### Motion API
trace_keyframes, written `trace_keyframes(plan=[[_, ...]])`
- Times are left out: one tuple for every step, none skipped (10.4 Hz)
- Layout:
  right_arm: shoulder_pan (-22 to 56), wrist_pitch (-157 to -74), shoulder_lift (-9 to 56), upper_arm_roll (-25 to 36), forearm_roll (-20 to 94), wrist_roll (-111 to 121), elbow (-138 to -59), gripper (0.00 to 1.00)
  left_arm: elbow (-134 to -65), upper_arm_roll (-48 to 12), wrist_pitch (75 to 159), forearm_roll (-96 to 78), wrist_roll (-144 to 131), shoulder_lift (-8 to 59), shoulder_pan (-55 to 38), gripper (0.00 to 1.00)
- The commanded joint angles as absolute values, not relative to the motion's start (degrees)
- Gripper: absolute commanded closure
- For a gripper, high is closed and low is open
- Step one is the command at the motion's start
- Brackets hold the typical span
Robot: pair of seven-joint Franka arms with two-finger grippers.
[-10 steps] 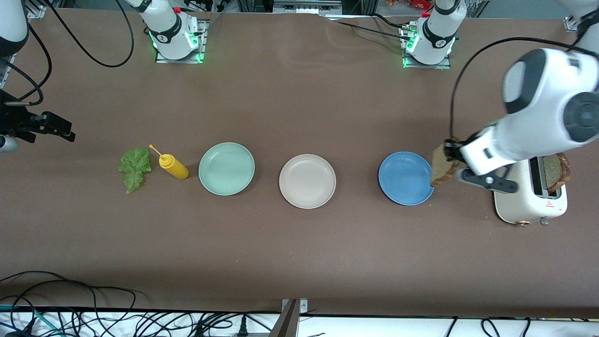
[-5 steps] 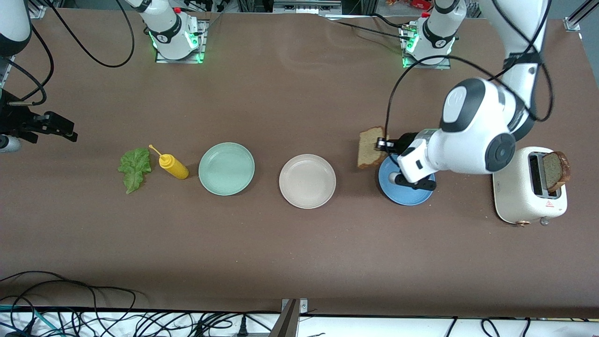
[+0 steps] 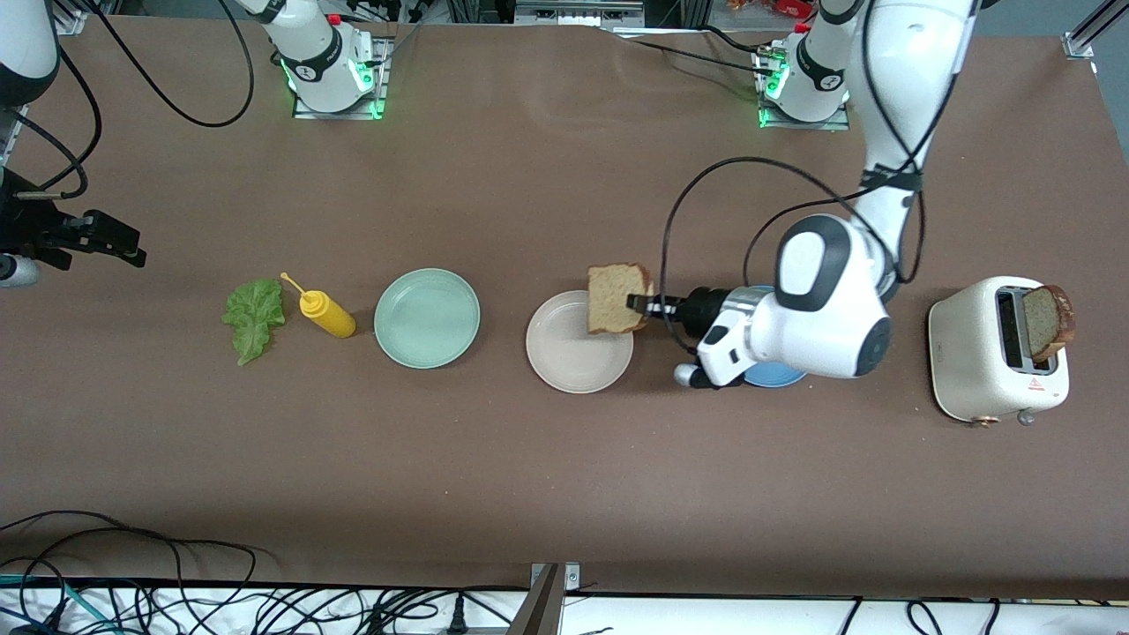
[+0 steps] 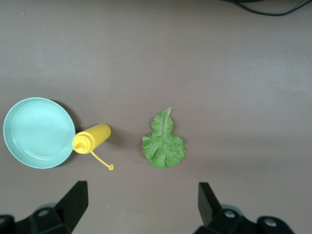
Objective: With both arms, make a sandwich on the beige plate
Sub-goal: 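Carry the toast to the beige plate and lower it with the left gripper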
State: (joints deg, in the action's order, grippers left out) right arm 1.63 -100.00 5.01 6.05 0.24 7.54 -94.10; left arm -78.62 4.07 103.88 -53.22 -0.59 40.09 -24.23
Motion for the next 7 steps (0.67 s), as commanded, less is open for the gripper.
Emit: trace_keyframes(plan=[[1.6,-99.8,4.7,5.8,-0.1,7.4,-94.0,0.00,-75.5,4.7,109.8,-55.4,5.3,44.6,-27.8,1.00],[1.6,-99.8,4.7,5.8,-0.1,7.4,-94.0,0.00,-75.5,4.7,111.2,-55.5,5.4,45.3,-27.9,1.00],[1.7,-99.8,4.7,5.8,-0.1,7.4,-94.0,0.00,-75.5,4.6,112.7,-55.5,5.4,46.0,-28.8,1.00],[1.7,-99.8,4.7,5.8,-0.1,7.6,-94.1,0.00,-75.5,4.5,114.7,-56.3,5.4,46.7,-29.2,1.00],[1.7,-99.8,4.7,5.8,-0.1,7.7,-94.2,0.00,-75.5,4.5,115.3,-57.3,5.4,46.8,-29.5,1.00],[1.7,-99.5,4.7,5.8,-0.1,7.7,-94.2,0.00,-75.5,4.5,115.3,-57.4,5.4,46.9,-29.6,1.00],[1.7,-98.3,4.7,5.8,-0.1,7.5,-94.1,0.00,-75.5,4.4,115.3,-57.5,5.4,47.2,-29.6,1.00]])
